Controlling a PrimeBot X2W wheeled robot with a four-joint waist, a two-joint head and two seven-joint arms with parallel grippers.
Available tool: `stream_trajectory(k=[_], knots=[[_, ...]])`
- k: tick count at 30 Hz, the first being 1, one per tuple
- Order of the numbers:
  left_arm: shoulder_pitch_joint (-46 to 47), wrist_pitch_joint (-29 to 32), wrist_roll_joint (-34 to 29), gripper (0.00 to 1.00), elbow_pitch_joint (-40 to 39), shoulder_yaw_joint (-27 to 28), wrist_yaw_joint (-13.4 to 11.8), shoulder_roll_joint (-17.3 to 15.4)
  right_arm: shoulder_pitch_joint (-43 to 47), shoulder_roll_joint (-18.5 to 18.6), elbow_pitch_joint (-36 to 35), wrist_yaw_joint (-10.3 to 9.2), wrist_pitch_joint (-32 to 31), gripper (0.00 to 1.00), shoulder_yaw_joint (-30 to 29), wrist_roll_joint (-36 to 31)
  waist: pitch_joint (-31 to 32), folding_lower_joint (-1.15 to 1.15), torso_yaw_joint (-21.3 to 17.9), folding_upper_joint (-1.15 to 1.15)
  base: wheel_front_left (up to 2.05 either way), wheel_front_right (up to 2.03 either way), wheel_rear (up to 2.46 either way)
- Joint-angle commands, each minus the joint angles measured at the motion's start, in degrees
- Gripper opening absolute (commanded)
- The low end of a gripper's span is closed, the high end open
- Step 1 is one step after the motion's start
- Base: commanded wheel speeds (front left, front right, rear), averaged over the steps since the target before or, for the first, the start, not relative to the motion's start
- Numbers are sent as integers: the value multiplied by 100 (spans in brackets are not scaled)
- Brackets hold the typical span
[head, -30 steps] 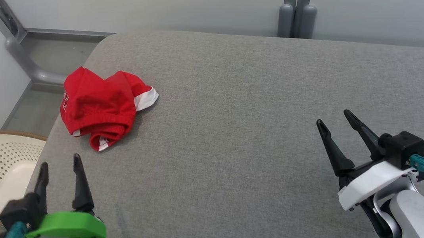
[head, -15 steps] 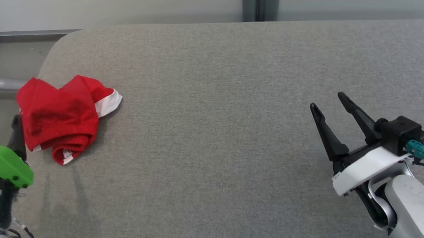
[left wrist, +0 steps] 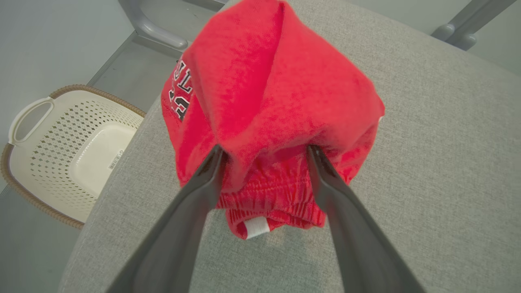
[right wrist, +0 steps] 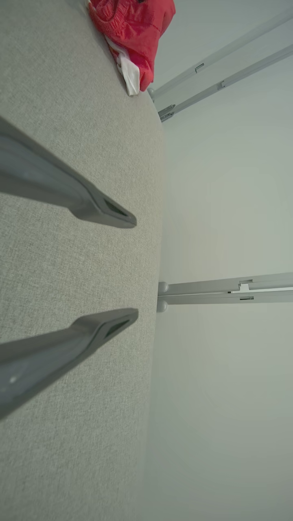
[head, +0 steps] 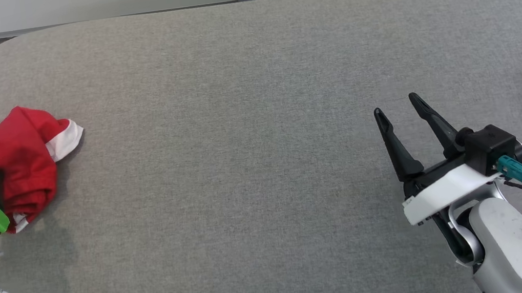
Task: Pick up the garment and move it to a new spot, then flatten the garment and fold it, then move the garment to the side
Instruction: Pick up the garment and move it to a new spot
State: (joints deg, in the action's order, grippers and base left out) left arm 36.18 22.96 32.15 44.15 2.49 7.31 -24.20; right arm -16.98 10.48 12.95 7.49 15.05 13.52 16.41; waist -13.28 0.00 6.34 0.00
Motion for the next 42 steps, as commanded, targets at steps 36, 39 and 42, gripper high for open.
stream_trajectory(k=[36,39,42], knots=[[456,223,1063,0,-3545,-2556,23,-382,637,-317,-199,1,16,100,-753,-21,953,0,-814,0,0,0,0],[489,287,1236,0,-3984,-2738,23,-216,652,-341,-221,1,16,100,-774,-60,982,0,-1027,0,0,0,0],[399,320,1471,0,-4292,-2833,23,10,663,-318,-237,1,16,100,-756,-66,975,0,-1207,0,0,0,0]])
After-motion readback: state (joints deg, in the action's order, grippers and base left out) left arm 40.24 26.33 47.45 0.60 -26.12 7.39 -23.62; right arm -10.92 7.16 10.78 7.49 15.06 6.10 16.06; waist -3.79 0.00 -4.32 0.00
